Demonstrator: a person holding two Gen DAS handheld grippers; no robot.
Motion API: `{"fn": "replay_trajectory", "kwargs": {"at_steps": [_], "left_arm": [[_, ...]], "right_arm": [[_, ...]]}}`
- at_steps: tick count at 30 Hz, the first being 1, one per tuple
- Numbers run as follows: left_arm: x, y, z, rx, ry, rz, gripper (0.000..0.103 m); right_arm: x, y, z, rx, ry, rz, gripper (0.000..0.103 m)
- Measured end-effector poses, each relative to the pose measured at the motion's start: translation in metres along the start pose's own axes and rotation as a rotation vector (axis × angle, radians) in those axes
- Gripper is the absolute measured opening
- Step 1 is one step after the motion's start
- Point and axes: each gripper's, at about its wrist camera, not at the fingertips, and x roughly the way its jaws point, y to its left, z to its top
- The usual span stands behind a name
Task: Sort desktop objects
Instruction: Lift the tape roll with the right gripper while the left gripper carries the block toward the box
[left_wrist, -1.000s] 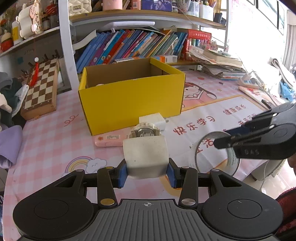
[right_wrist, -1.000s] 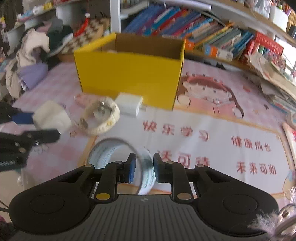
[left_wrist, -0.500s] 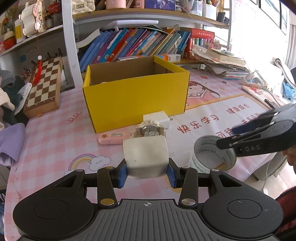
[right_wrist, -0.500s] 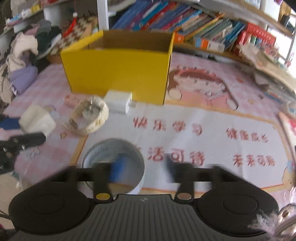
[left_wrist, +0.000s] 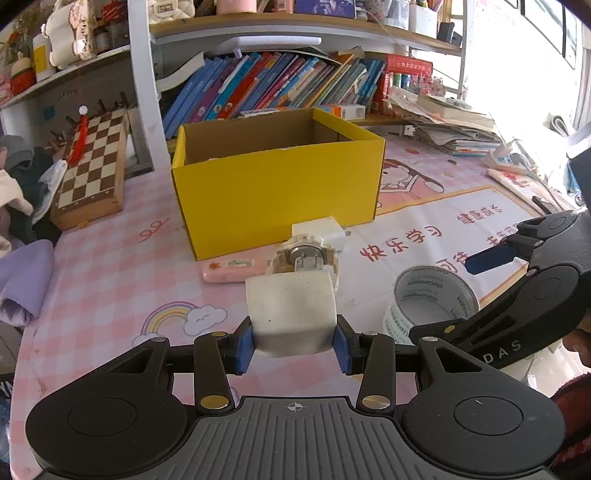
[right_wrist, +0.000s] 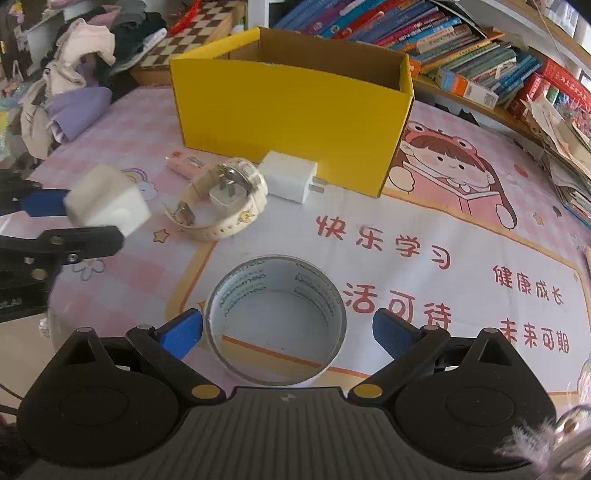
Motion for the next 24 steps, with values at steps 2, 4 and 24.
{"fn": "replay_trajectory", "kwargs": {"at_steps": [2, 4, 24], "left_arm": [[0.000, 0.001, 0.000, -0.002, 0.002, 0.002, 0.041], [0.000, 0.002, -0.001, -0.004, 0.004, 0.004, 0.041], [-0.003, 0.003, 0.005, 0.016, -0.015, -0.007, 0.041]], "right_arm": [[0.003, 0.000, 0.001, 0.002, 0.009, 0.004, 0.097], [0.005, 0.002, 0.001, -0.005, 0.017, 0.001, 0.096], [-0.008, -0.002, 0.012, -0.008, -0.036, 0.005, 0.082]]}}
